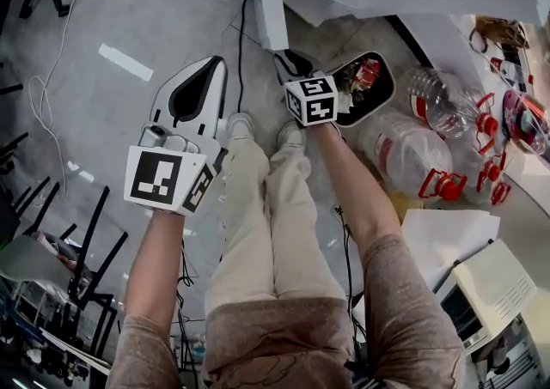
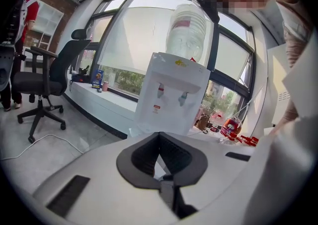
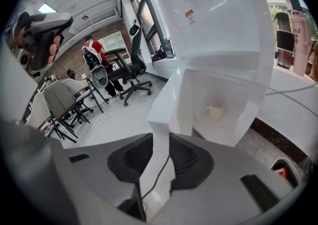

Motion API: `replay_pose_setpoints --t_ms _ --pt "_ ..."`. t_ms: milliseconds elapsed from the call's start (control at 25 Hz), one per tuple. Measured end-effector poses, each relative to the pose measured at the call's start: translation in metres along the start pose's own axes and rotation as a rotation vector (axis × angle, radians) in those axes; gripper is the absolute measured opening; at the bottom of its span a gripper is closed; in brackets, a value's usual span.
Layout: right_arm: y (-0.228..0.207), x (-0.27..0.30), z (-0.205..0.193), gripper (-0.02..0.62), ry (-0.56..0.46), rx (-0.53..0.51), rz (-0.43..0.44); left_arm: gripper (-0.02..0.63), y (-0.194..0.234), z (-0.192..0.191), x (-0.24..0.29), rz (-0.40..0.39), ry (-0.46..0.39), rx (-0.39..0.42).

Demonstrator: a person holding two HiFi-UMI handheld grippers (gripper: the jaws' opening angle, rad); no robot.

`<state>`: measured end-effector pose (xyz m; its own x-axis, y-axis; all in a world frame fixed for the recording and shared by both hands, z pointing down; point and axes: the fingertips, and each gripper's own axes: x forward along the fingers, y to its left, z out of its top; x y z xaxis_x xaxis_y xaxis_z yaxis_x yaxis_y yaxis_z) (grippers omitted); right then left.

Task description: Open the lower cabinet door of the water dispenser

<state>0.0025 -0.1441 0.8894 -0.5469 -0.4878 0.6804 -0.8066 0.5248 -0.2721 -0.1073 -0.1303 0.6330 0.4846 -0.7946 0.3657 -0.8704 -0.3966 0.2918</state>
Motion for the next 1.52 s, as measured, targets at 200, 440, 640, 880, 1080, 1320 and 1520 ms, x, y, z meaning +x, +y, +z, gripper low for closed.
replay_pose_setpoints --t_ms 200,440,640,880,1080,1320,1520 --pt "0.042 0.019 0.004 0.089 0.017 -0.038 0.072 0.012 0.020 0.000 -0.018 0.037 0.005 -0.012" --pt "0.083 0.046 0.013 0.074 0.037 -0.098 0.147 0.012 0.046 -0.006 -0.032 0.077 0.013 -0.022" --pt "0.111 0.067 0.023 0.076 0.041 -0.115 0.190 0.012 0.066 -0.013 -0.042 0.112 0.017 -0.037" --pt "0.130 0.084 0.034 0.077 0.041 -0.129 0.218 0.012 0.084 -0.015 -0.053 0.142 0.018 -0.055" --pt "0.140 0.097 0.041 0.077 0.042 -0.150 0.235 0.012 0.095 -0.017 -0.059 0.157 0.019 -0.064" --pt "0.157 0.097 0.042 0.083 0.066 -0.179 0.270 0.012 0.101 -0.018 -0.064 0.172 0.023 -0.079" --pt "0.172 0.068 0.065 0.083 0.038 -0.190 0.309 0.012 0.094 -0.003 -0.071 0.170 0.025 -0.077"
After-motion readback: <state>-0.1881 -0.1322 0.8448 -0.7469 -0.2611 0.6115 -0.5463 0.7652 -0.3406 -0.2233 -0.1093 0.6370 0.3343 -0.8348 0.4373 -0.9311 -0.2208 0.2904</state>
